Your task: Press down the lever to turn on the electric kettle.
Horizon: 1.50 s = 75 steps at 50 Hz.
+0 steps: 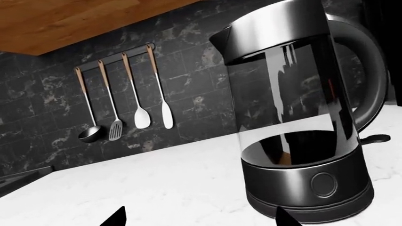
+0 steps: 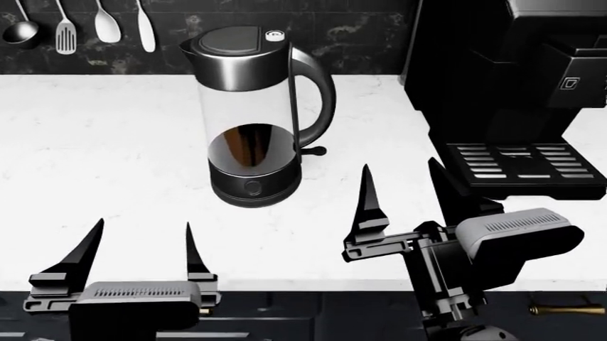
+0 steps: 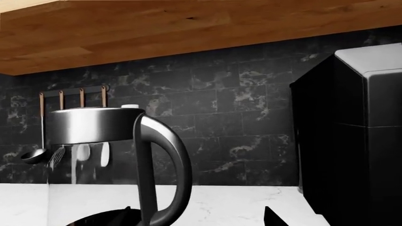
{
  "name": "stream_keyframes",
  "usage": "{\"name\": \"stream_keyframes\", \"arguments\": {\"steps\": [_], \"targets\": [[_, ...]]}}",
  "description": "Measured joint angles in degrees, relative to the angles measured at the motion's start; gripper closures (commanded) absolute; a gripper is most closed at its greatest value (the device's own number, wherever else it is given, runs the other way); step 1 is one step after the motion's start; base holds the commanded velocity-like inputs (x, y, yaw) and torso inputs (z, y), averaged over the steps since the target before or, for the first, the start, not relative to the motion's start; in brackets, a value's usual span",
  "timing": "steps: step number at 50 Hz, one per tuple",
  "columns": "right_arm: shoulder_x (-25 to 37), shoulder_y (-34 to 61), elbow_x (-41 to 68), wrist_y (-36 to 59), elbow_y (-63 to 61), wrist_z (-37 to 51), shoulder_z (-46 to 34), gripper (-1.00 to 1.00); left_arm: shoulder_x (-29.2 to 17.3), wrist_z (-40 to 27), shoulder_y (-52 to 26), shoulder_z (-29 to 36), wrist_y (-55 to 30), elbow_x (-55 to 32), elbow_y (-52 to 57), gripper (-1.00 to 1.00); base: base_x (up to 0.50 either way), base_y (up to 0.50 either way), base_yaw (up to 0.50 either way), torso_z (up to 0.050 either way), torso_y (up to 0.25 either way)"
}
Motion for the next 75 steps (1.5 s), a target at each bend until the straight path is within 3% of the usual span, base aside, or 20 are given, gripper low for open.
{"name": "stream_keyframes", "arguments": {"steps": [19, 39, 40, 75], "targets": [[0.9, 0.0, 1.0, -0.3, 0.2, 0.4, -0.4, -1.00, -0.5, -0.4, -0.6, 0.8, 0.4, -0.4, -1.0, -1.00, 0.31, 0.00, 0.00, 0.000, 0.000], [1.4, 3.3, 0.5, 2.0, 2.4, 1.6, -2.7, -1.00, -1.1, -1.0, -0.6, 1.7, 0.9, -0.5, -1.6, -1.00, 0.01, 0.00, 0.00, 0.000, 0.001], [1.3, 3.7, 0.4, 2.2, 2.8, 1.6, -3.1, 1.00, -1.1, -1.0, -0.6, 1.7, 0.9, -0.5, -1.6, -1.00, 0.00, 0.00, 0.00, 0.000, 0.000], [-2.4, 12.3, -5.6, 4.4, 15.6, 3.5, -13.0, 1.00, -2.1, -1.8, 0.2, 2.3, 2.7, -1.6, -2.9, -1.00, 0.00, 0.00, 0.00, 0.000, 0.000]]}}
